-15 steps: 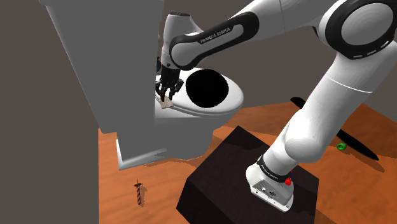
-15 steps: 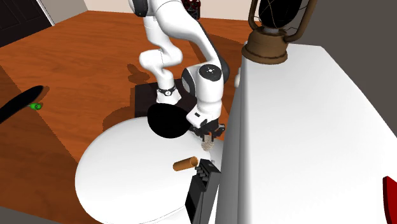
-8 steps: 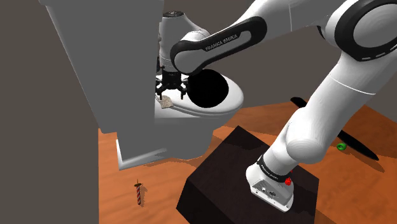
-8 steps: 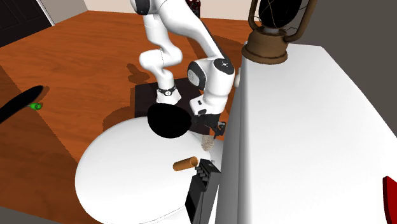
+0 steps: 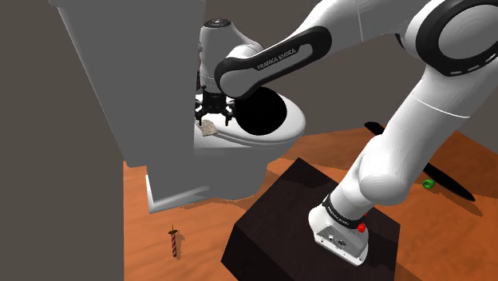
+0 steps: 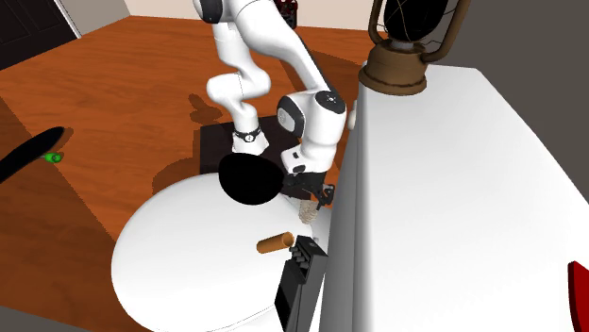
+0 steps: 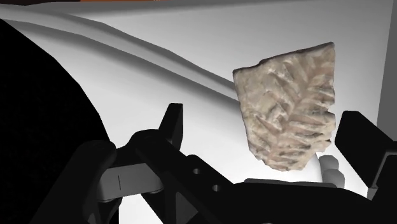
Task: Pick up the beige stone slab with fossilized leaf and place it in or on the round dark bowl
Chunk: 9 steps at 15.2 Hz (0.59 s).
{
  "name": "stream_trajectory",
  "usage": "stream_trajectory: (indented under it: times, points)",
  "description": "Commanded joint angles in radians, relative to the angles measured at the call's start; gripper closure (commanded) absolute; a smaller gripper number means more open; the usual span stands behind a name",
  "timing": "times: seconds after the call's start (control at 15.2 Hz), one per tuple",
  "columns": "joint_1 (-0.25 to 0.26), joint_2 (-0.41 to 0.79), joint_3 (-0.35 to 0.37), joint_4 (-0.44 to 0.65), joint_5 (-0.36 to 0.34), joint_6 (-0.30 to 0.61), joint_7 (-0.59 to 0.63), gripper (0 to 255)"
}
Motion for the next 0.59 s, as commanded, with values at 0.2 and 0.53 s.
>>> stream_trajectory:
  times: [0.2,0.53]
  points:
    - [0.012,0.03,0.01,-0.004,0.006,0.045,-0.004,255]
    - [0.009,0.012,0.008,-0.014,0.011,0.04,-0.013,255]
